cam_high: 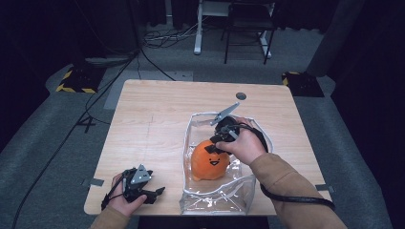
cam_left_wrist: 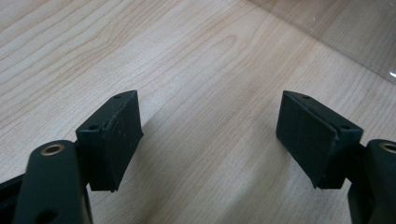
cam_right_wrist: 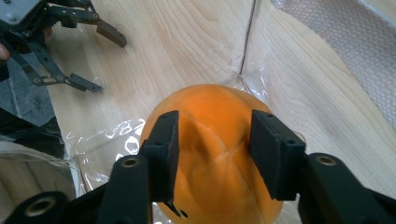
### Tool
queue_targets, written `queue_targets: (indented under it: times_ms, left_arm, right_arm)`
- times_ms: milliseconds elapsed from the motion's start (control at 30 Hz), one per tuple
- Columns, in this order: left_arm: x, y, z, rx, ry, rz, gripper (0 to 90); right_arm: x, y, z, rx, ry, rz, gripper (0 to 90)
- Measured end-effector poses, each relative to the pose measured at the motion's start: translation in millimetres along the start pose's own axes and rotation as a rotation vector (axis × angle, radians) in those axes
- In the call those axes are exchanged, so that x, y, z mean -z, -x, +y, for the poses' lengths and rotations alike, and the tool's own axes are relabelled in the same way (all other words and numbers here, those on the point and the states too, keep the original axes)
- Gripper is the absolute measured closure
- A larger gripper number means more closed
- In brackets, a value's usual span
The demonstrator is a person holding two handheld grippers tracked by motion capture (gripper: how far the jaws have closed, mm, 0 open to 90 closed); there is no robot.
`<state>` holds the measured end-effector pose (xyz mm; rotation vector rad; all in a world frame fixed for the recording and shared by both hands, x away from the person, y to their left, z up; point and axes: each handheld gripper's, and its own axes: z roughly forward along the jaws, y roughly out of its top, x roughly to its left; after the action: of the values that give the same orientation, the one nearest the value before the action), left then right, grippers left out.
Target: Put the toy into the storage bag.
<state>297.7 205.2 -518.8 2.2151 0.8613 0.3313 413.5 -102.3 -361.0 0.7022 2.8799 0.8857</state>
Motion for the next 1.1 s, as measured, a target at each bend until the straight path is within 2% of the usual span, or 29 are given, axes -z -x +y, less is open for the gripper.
queue_targets:
  times_ms: [200, 333, 667, 1100]
  left_arm:
    - [0.0, 0.0, 0.0, 0.001, 0.000, 0.000, 22.8]
    - [0.0, 0.0, 0.0, 0.000, 0.001, 0.000, 22.8]
    - [0.0, 0.1, 0.0, 0.000, 0.001, 0.000, 22.8]
    - [0.0, 0.0, 0.0, 0.000, 0.001, 0.000, 22.8]
  right_arm:
    - [3.1, -1.2, -0.2, 0.002, 0.011, -0.011, 44.1]
    - [8.2, -1.4, 0.8, 0.007, 0.040, -0.019, 40.2]
    - [33.2, -2.5, 5.1, 0.015, 0.122, -0.043, 37.7]
    - [71.3, -2.3, 1.5, 0.012, 0.226, -0.082, 36.5]
